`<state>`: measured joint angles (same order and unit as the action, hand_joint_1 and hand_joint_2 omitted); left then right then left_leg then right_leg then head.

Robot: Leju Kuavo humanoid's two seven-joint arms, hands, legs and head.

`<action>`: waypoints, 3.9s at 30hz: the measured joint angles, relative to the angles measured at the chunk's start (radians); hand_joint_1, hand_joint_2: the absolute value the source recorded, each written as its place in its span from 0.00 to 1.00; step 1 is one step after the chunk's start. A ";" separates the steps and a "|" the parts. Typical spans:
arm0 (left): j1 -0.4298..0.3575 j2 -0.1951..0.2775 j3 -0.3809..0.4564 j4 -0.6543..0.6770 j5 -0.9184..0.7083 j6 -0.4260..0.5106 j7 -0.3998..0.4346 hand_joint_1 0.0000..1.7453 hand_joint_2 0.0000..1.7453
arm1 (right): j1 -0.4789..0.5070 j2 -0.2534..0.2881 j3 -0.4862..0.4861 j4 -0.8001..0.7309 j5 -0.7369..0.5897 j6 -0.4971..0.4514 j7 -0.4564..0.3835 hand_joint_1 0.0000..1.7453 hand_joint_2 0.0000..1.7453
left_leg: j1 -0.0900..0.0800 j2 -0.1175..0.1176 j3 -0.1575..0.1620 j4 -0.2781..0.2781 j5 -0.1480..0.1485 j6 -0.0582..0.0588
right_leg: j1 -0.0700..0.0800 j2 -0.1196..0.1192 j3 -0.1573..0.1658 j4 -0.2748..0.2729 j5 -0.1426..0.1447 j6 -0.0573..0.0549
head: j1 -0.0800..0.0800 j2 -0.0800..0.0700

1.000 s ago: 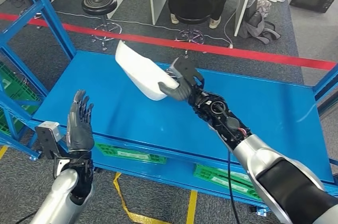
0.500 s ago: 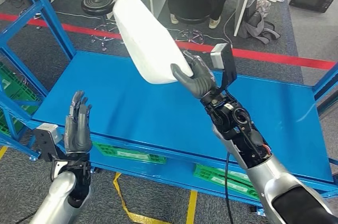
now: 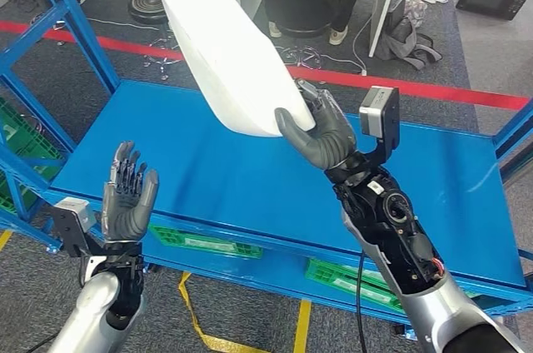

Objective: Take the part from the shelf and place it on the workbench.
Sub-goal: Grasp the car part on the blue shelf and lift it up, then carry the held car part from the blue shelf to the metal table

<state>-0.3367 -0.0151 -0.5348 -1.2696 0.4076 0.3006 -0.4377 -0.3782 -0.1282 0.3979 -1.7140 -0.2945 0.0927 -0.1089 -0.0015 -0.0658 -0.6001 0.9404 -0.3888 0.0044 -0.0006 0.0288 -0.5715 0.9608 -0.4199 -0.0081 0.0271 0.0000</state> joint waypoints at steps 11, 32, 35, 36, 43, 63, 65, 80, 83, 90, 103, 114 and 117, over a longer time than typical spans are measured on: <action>0.014 -0.002 0.000 -0.033 -0.032 0.014 0.000 0.00 1.00 | 0.022 0.000 0.003 -0.055 0.027 0.010 0.010 1.00 1.00 | 0.000 0.000 0.000 0.000 0.000 0.000 | 0.000 0.000 0.000 0.000 0.000 0.000 | 0.000 0.000; 0.023 -0.002 0.000 -0.061 -0.061 0.020 0.014 0.00 1.00 | 0.034 0.000 0.011 -0.078 0.067 -0.017 0.016 1.00 1.00 | 0.000 0.000 0.000 0.000 0.000 0.000 | 0.000 0.000 0.000 0.000 0.000 0.000 | 0.000 0.000; 0.023 -0.002 0.000 -0.064 -0.064 0.020 0.014 0.00 1.00 | 0.037 0.000 0.012 -0.081 0.068 -0.022 0.017 1.00 1.00 | 0.000 0.000 0.000 0.000 0.000 0.000 | 0.000 0.000 0.000 0.000 0.000 0.000 | 0.000 0.000; 0.023 -0.002 0.000 -0.065 -0.065 0.020 0.014 0.00 1.00 | 0.037 0.000 0.012 -0.082 0.068 -0.022 0.018 1.00 1.00 | 0.000 0.000 0.000 0.000 0.000 0.000 | 0.000 0.000 0.000 0.000 0.000 0.000 | 0.000 0.000; 0.023 -0.002 0.000 -0.067 -0.065 0.019 0.013 0.00 1.00 | 0.041 0.000 0.013 -0.087 0.068 -0.023 0.018 1.00 1.00 | 0.000 0.000 0.000 0.000 0.000 0.000 | 0.000 0.000 0.000 0.000 0.000 0.000 | 0.000 0.000; 0.021 -0.003 0.000 -0.068 -0.062 0.007 0.003 0.00 1.00 | 0.050 0.000 0.014 -0.087 0.112 -0.048 0.017 1.00 1.00 | 0.000 0.000 0.000 0.000 0.000 0.000 | 0.000 0.000 0.000 0.000 0.000 0.000 | 0.000 0.000; 0.019 -0.004 0.000 -0.068 -0.063 0.004 0.002 0.00 1.00 | 0.053 0.000 0.014 -0.087 0.125 -0.053 0.017 1.00 1.00 | 0.000 0.000 0.000 0.000 0.000 0.000 | 0.000 0.000 0.000 0.000 0.000 0.000 | 0.000 0.000; -0.011 -0.011 0.000 -0.055 -0.053 0.002 -0.009 0.00 1.00 | 0.061 0.000 0.015 -0.082 0.142 -0.062 0.017 1.00 1.00 | 0.018 -0.022 0.039 -0.036 0.000 0.013 | -0.026 -0.017 -0.117 0.260 -0.114 0.047 | 0.014 0.000; -0.016 -0.012 0.000 -0.049 -0.051 0.001 -0.013 0.00 1.00 | 0.061 0.000 0.015 -0.079 0.142 -0.062 0.017 1.00 1.00 | 0.030 -0.050 0.034 -0.014 -0.014 -0.010 | -0.046 0.029 -0.017 0.069 -0.030 0.068 | 0.021 0.000; -0.023 -0.012 0.000 -0.041 -0.051 0.000 -0.018 0.00 1.00 | 0.058 0.001 0.017 -0.076 0.142 -0.062 0.015 1.00 1.00 | 0.033 -0.026 -0.026 0.066 -0.040 -0.046 | -0.036 -0.003 0.019 0.016 -0.023 0.024 | 0.000 0.000; -0.032 -0.015 0.000 -0.026 -0.044 -0.016 -0.030 0.00 1.00 | 0.057 0.001 0.023 -0.074 0.142 -0.067 0.014 1.00 1.00 | -0.022 0.106 -0.009 0.010 -0.001 0.016 | 0.004 -0.162 0.040 0.013 -0.054 0.015 | -0.011 0.000; -0.035 -0.030 0.000 -0.002 -0.035 -0.033 -0.048 0.00 1.00 | 0.069 0.001 0.035 -0.070 0.152 -0.064 0.010 1.00 1.00 | 0.002 -0.048 0.004 0.014 -0.006 0.014 | -0.023 0.028 -0.025 0.076 -0.025 0.042 | 0.019 0.000; -0.038 -0.034 0.000 0.007 -0.034 -0.043 -0.054 0.00 1.00 | 0.070 0.001 0.039 -0.070 0.151 -0.058 0.011 1.00 1.00 | 0.009 -0.087 -0.009 0.017 -0.001 -0.004 | -0.021 0.050 0.007 0.017 -0.016 0.034 | 0.019 0.000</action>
<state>-0.3742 -0.0491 -0.5348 -1.2626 0.3739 0.2581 -0.4917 -0.3082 -0.1274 0.4373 -1.7842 -0.1434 0.0348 -0.0975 0.0078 -0.1525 -0.6096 0.9571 -0.3903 0.0002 -0.0220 0.0785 -0.5646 0.9775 -0.4363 0.0259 0.0464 0.0000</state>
